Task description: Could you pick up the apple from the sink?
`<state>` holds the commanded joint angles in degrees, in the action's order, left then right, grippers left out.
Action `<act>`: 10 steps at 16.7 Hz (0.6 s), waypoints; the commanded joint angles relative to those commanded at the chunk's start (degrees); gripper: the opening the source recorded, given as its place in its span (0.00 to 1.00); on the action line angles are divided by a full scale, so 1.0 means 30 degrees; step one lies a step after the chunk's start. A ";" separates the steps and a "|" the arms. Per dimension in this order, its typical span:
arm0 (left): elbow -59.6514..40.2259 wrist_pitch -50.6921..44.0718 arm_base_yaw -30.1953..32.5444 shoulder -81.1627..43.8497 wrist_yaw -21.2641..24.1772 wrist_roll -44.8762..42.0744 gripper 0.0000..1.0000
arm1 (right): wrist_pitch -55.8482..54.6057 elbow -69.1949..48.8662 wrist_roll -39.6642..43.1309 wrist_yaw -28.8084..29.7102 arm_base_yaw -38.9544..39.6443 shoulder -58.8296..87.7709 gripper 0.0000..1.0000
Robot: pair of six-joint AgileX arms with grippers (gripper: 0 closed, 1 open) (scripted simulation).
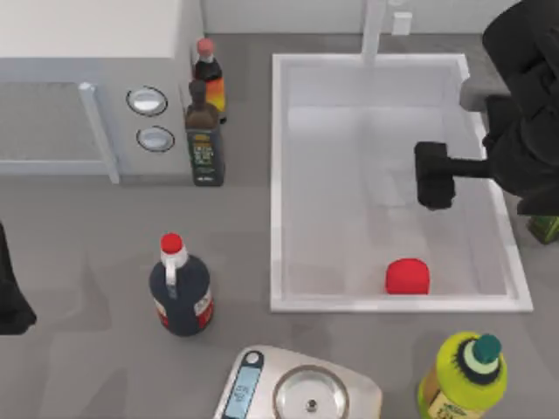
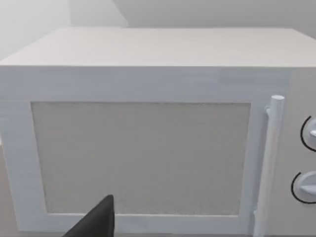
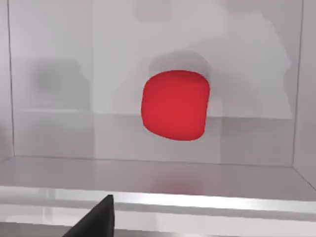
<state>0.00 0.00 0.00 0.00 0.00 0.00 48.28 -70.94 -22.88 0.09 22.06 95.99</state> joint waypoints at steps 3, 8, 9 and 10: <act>0.0000 0.0000 0.0000 0.0000 0.0000 0.0000 1.00 | 0.1973 -0.2901 -0.0935 0.0003 0.0901 0.4168 1.00; 0.0000 0.0000 0.0000 0.0000 0.0000 0.0000 1.00 | 0.3493 -0.5136 -0.1656 0.0006 0.1596 0.7199 1.00; 0.0000 0.0000 0.0000 0.0000 0.0000 0.0000 1.00 | 0.3493 -0.5136 -0.1656 0.0006 0.1596 0.7199 1.00; 0.0000 0.0000 0.0000 0.0000 0.0000 0.0000 1.00 | 0.3493 -0.5136 -0.1656 0.0006 0.1596 0.7199 1.00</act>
<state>0.00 0.00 0.00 0.00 0.00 0.00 58.76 -86.35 -27.85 0.10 26.85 117.58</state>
